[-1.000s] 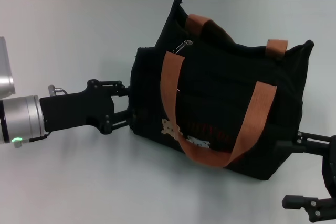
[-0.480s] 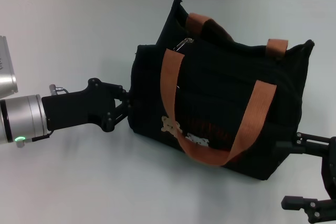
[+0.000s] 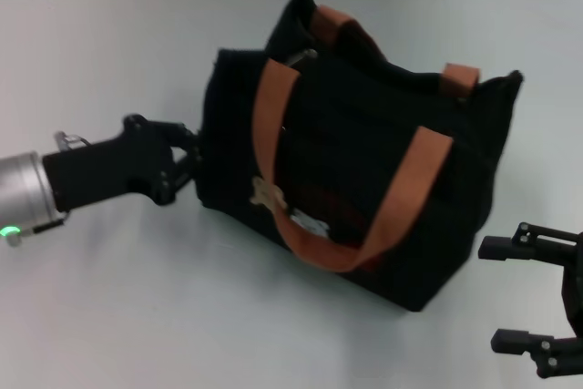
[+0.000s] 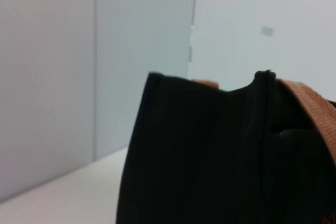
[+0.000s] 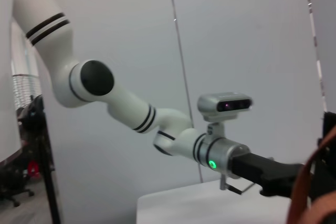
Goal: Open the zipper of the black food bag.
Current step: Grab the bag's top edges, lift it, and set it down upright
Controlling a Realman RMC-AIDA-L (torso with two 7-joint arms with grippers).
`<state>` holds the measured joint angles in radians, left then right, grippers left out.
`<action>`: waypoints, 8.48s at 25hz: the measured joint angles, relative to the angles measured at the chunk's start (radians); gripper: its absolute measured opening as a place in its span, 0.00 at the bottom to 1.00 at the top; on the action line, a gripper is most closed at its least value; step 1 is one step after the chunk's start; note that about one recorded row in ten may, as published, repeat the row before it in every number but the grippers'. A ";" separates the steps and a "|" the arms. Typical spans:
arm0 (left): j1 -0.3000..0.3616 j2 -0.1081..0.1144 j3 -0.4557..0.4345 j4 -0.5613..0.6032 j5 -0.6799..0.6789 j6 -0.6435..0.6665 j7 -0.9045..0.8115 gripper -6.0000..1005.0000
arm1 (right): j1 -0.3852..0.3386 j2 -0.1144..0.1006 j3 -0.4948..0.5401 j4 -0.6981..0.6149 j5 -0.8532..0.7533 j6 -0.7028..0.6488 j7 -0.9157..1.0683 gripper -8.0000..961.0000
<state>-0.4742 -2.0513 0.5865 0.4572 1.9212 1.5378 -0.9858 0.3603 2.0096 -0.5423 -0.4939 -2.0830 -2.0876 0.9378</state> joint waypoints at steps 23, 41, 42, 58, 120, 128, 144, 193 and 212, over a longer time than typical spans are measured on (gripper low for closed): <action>-0.009 0.035 -0.021 0.482 -0.153 0.115 0.029 0.07 | 0.231 0.069 0.254 0.255 -0.004 0.319 0.078 0.84; 0.008 -0.012 -0.010 0.464 -0.204 0.200 0.175 0.07 | 0.394 0.073 0.165 0.456 -0.008 0.615 0.049 0.83; 0.013 -0.012 -0.010 0.444 -0.201 0.199 0.195 0.07 | 0.358 0.073 0.166 0.414 -0.007 0.568 0.058 0.83; 0.026 -0.013 0.001 0.363 -0.186 0.195 0.260 0.07 | 0.143 0.076 0.182 0.356 0.268 0.365 -0.329 0.83; 0.015 -0.015 0.014 0.264 -0.185 0.177 0.312 0.07 | 0.345 0.078 0.370 0.639 0.154 0.664 -0.729 0.81; 0.015 -0.016 0.015 0.258 -0.185 0.177 0.318 0.07 | 0.369 0.078 0.369 0.607 0.084 0.674 -0.664 0.65; 0.016 -0.017 0.027 0.242 -0.185 0.169 0.342 0.07 | 0.413 0.077 0.377 0.528 0.040 0.685 -0.416 0.22; 0.034 -0.014 0.041 0.230 -0.228 0.166 0.354 0.07 | 0.407 0.073 0.303 0.460 0.004 0.685 -0.300 0.10; 0.058 -0.009 -0.100 0.206 -0.258 0.147 0.356 0.07 | 0.335 0.072 0.167 0.326 0.008 0.686 -0.116 0.03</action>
<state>-0.4166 -2.0603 0.4865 0.6630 1.6633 1.6848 -0.6295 0.6950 2.0815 -0.3756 -0.1679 -2.0747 -1.4012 0.8219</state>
